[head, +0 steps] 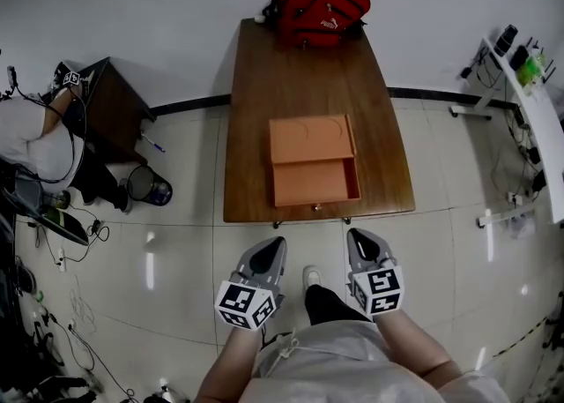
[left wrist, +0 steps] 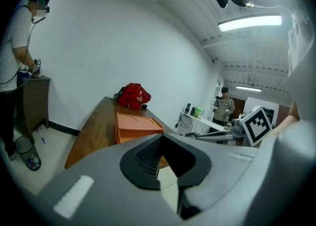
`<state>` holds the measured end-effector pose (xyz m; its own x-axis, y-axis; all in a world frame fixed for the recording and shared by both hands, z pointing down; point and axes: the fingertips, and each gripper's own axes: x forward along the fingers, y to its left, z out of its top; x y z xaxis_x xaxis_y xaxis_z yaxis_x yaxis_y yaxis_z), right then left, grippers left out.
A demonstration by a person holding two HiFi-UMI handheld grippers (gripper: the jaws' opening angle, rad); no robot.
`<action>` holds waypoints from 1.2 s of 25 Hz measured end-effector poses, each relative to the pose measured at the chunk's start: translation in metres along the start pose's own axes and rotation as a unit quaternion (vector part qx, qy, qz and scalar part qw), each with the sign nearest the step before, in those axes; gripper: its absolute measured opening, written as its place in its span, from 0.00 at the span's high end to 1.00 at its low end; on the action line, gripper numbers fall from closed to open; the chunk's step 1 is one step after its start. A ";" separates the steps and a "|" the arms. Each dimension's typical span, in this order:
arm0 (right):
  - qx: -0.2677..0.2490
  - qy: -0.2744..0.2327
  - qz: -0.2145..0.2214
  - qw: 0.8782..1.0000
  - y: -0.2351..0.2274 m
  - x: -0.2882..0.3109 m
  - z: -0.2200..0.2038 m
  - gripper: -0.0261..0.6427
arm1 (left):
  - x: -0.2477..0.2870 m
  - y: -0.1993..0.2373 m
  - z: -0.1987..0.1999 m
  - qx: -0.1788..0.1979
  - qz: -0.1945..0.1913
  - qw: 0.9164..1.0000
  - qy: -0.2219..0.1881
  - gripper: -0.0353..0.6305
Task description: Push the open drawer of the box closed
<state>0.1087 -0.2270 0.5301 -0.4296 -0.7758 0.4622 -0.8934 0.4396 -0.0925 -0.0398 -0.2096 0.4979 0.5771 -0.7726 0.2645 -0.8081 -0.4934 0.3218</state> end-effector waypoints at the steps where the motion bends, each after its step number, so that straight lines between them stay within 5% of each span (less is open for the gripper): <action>1: 0.004 0.010 0.002 1.000 -0.004 0.010 -0.005 0.96 | 0.009 0.005 -0.006 -0.005 0.002 1.000 0.008 0.94; 17: 0.038 0.122 0.014 0.992 -0.041 0.110 -0.081 0.96 | 0.106 0.062 -0.102 -0.074 0.036 0.990 0.112 0.94; 30: 0.041 0.127 0.029 0.991 -0.046 0.129 -0.071 0.96 | 0.129 0.076 -0.098 -0.101 0.042 0.986 0.124 0.94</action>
<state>0.1038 -0.3150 0.6565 -0.4431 -0.6063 0.6604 -0.8801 0.4344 -0.1917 -0.0152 -0.3077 0.6458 0.5404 -0.6738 0.5039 -0.8288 -0.3231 0.4567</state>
